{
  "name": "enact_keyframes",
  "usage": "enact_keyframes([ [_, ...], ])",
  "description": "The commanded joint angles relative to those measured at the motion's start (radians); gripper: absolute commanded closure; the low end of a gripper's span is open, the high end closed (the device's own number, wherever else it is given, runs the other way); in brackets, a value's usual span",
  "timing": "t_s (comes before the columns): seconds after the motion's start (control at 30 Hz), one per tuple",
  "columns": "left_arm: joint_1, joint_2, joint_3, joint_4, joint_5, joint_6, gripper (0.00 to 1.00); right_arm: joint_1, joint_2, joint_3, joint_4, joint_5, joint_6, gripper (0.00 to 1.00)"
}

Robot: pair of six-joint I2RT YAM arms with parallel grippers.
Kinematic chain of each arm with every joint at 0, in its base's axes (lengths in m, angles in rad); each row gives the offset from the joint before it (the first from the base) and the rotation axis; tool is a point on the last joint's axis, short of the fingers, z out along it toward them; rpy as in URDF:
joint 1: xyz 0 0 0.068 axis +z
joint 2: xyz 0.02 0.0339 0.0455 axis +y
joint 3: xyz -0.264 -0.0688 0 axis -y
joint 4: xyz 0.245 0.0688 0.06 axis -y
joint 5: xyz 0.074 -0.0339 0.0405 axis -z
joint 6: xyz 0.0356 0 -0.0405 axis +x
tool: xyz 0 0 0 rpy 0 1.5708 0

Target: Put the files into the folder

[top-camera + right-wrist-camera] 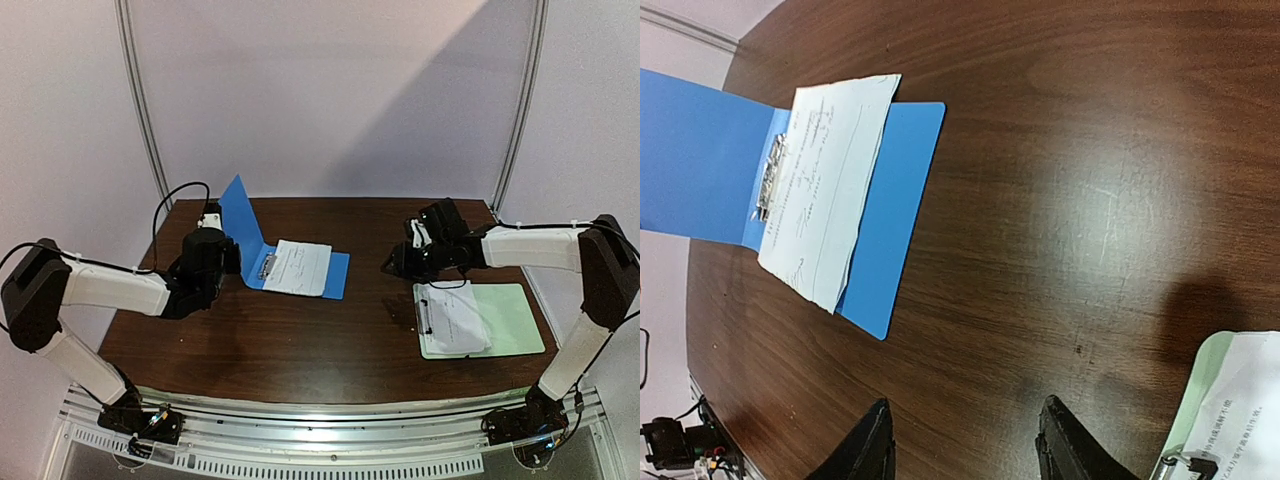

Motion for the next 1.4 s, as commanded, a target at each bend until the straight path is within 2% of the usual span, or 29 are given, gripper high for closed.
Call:
enact_keyframes([
  [0.0, -0.037, -0.035, -0.015, -0.008, 0.009, 0.037, 0.56, -0.018, -0.044, -0.013, 0.018, 0.014, 0.008, 0.5],
  [0.13, -0.055, -0.079, -0.011, -0.038, 0.041, 0.044, 0.36, -0.024, -0.052, -0.009, 0.012, 0.012, 0.002, 0.47],
  [0.3, -0.076, -0.173, -0.006, -0.092, 0.18, 0.073, 0.21, -0.037, -0.065, -0.003, 0.0, 0.01, -0.009, 0.41],
  [0.53, -0.082, -0.366, 0.083, -0.32, 0.225, 0.058, 0.19, -0.058, -0.101, -0.003, -0.009, -0.005, -0.027, 0.29],
  [0.73, -0.064, -0.439, 0.177, -0.509, 0.272, 0.013, 0.19, -0.061, -0.142, -0.015, 0.015, -0.043, -0.052, 0.14],
  [0.9, -0.047, -0.513, 0.233, -0.695, 0.277, -0.058, 0.03, -0.064, -0.225, -0.078, 0.06, -0.056, -0.055, 0.01],
  [1.13, -0.045, -0.578, 0.295, -0.914, 0.259, -0.119, 0.0, -0.07, -0.384, -0.26, 0.146, 0.041, -0.06, 0.01],
  [1.37, -0.044, -0.644, 0.355, -1.114, 0.139, -0.175, 0.01, -0.07, -0.552, -0.444, 0.193, 0.254, -0.061, 0.01],
])
